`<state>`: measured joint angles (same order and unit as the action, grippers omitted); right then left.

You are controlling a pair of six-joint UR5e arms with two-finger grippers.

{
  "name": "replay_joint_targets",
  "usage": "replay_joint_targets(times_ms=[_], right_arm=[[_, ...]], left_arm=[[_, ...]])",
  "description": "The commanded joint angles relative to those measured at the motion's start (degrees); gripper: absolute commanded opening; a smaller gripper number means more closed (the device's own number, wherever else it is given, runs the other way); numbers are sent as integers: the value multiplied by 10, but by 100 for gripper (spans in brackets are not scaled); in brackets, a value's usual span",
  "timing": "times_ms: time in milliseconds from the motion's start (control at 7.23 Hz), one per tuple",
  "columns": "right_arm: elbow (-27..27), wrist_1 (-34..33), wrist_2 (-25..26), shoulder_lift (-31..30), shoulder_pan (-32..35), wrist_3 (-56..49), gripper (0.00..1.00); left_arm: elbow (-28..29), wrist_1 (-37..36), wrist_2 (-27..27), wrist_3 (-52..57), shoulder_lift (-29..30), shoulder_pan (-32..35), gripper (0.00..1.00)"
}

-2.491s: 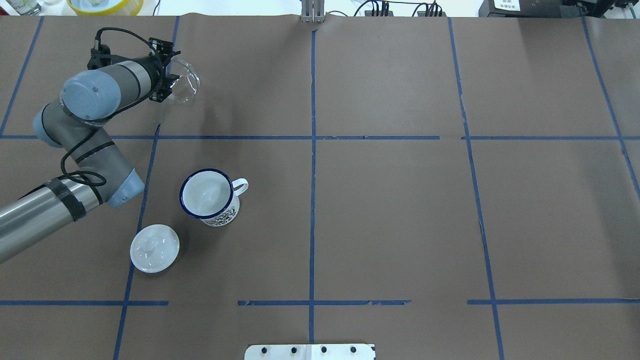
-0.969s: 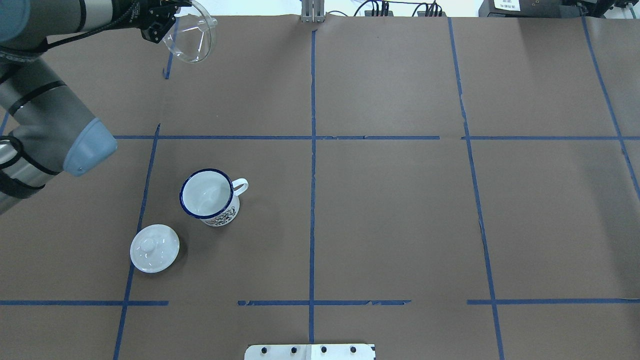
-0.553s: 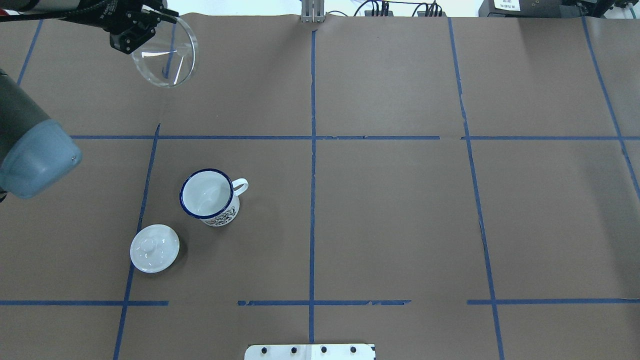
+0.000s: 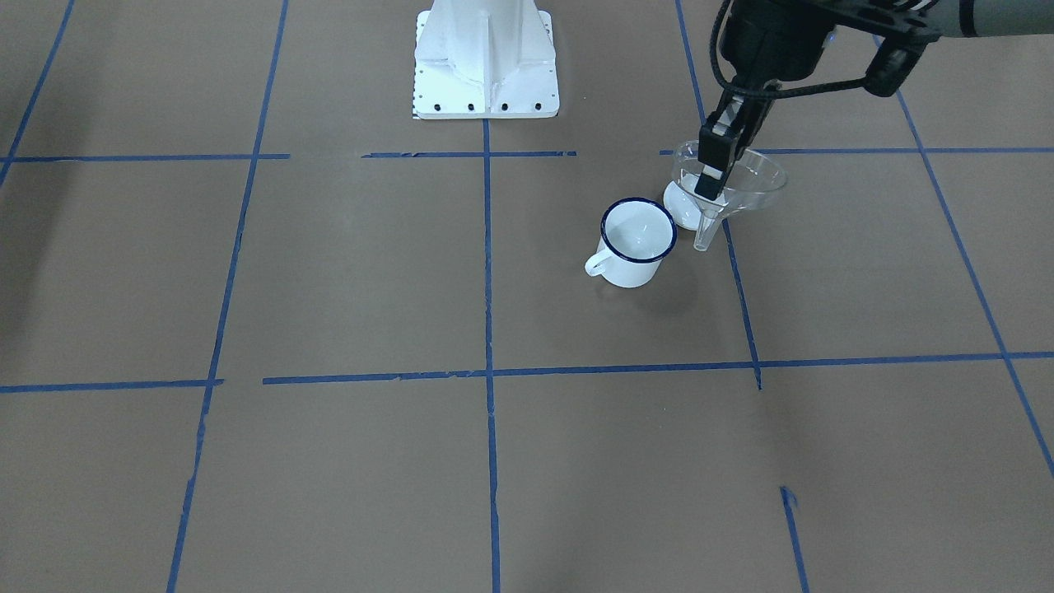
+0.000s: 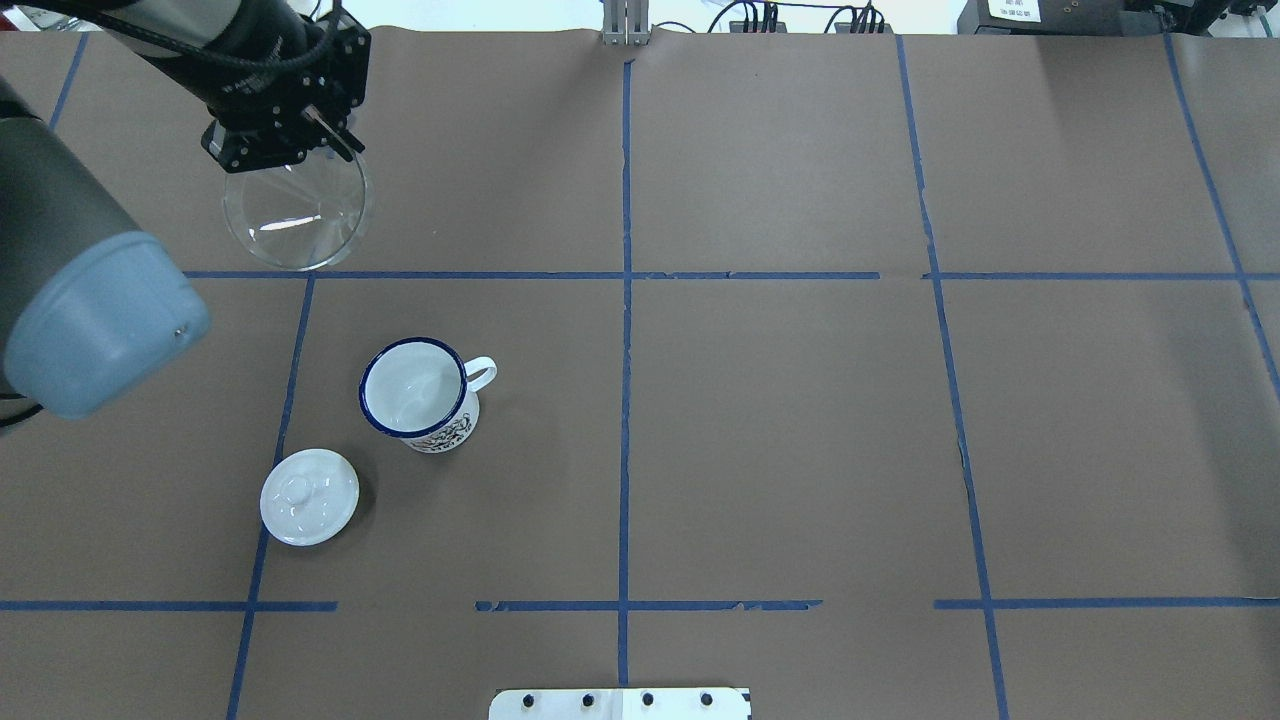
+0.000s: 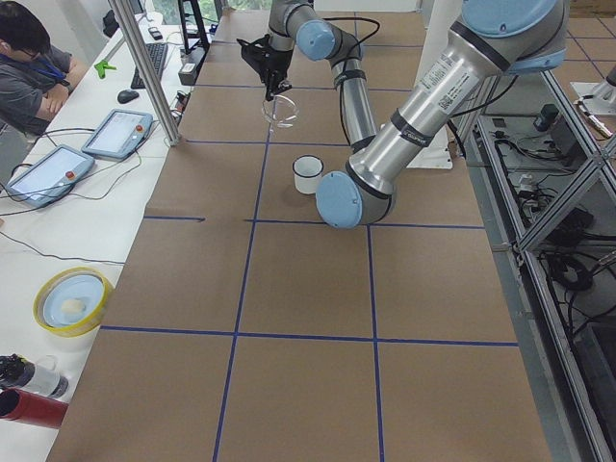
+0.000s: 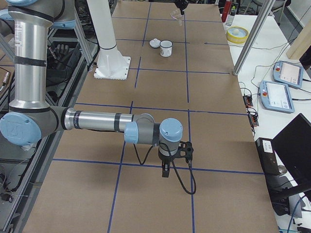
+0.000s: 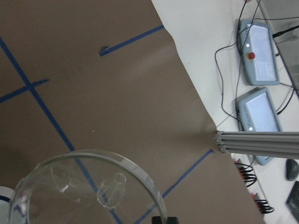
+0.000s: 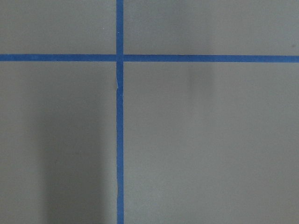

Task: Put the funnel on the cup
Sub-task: 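Carry the funnel over the open white mug with the left gripper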

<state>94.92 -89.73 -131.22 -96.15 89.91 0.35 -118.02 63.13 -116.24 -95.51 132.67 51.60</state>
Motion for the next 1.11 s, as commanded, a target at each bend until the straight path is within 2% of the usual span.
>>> replay_joint_targets(times_ms=[0,277,553,969], right_arm=[[0,0,0,0,0,0,100],[0,0,0,0,0,0,100],[0,0,0,0,0,0,100],[0,0,0,0,0,0,100]], left_arm=[[23,-31,-20,114,-1,-49,0],[38,9,-18,115,-33,-113,0],[75,64,-14,112,-50,-121,0],[121,101,-14,114,-51,-130,0]])
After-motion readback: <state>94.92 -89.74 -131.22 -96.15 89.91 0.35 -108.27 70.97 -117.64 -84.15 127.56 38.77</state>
